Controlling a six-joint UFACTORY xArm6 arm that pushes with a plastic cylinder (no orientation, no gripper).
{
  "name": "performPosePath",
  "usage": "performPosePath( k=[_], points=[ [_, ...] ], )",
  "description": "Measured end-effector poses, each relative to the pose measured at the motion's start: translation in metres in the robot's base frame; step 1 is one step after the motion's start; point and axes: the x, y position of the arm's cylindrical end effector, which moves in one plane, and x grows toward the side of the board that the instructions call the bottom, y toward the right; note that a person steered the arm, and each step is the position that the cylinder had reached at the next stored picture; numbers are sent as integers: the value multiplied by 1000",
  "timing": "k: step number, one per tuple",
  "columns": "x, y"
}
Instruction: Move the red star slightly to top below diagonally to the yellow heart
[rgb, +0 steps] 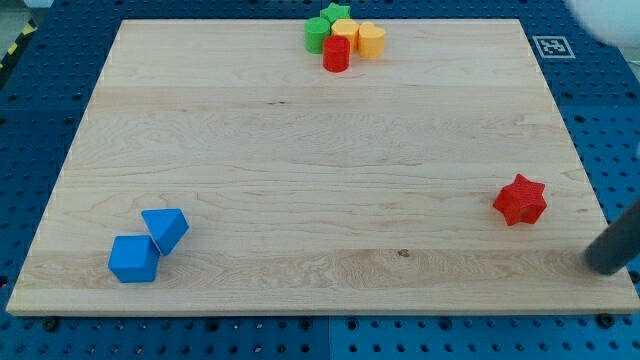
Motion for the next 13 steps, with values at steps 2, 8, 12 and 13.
performPosePath(
  k=[2, 8, 12, 13],
  points=[
    [-30, -25],
    [-68, -132],
    [-150, -84],
    [-180, -82]
  ],
)
